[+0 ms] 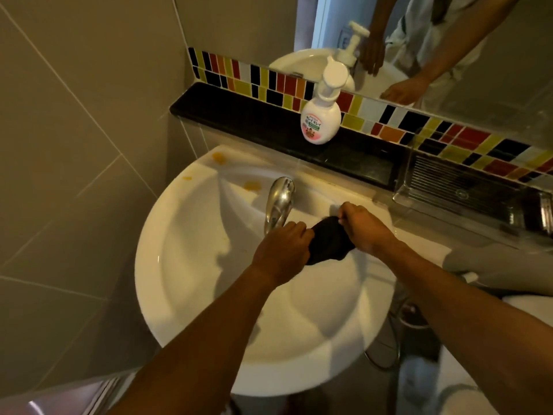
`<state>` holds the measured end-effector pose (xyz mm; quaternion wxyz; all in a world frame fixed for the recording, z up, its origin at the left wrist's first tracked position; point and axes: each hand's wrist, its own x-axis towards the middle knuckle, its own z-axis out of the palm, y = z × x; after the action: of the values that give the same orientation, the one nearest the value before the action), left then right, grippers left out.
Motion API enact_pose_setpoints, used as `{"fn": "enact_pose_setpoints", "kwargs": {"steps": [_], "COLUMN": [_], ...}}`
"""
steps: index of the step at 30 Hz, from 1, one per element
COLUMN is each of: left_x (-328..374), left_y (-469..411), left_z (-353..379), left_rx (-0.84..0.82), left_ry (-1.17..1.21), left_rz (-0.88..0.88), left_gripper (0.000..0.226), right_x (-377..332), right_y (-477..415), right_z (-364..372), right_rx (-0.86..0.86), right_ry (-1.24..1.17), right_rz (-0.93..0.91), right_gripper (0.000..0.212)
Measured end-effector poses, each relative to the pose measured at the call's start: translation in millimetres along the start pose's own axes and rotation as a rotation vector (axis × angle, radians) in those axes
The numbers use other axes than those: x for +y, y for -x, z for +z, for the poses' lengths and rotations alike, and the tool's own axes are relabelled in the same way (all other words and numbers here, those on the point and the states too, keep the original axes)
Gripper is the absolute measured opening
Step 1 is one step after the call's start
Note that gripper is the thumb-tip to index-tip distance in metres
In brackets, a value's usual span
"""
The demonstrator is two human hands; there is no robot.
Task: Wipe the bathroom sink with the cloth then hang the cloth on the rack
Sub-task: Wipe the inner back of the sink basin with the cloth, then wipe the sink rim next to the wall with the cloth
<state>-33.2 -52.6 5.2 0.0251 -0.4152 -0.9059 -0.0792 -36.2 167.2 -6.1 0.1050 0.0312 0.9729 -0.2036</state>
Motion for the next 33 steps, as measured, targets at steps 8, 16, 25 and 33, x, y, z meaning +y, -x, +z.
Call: {"fn": "enact_pose_setpoints", "kwargs": {"steps": [8, 16, 25, 33], "left_x": [19, 24, -21, -87], "left_y": [-7, 22, 89, 162], "left_z": [-26, -54, -81, -117], "left_rx": [-0.073, -0.032, 0.002, -0.069], "left_ry": [0.491, 0.752, 0.612, 0.625], "left_rz": [-0.289, -0.288, -0.34, -0.489], "left_gripper": [0.055, 0.019, 0.023, 0.018], "right_x": [-46, -103, -166, -225], "right_y": [55, 98, 111, 101], "right_z": [-55, -94, -112, -111], "right_rx": [-0.023, 0.113, 0.181, 0.224], "right_ry": [0.196, 0.239, 0.339, 0.358], "right_rz": [-0.194, -0.267, -0.304, -0.322], "right_gripper": [0.025, 0.025, 0.024, 0.023]}}
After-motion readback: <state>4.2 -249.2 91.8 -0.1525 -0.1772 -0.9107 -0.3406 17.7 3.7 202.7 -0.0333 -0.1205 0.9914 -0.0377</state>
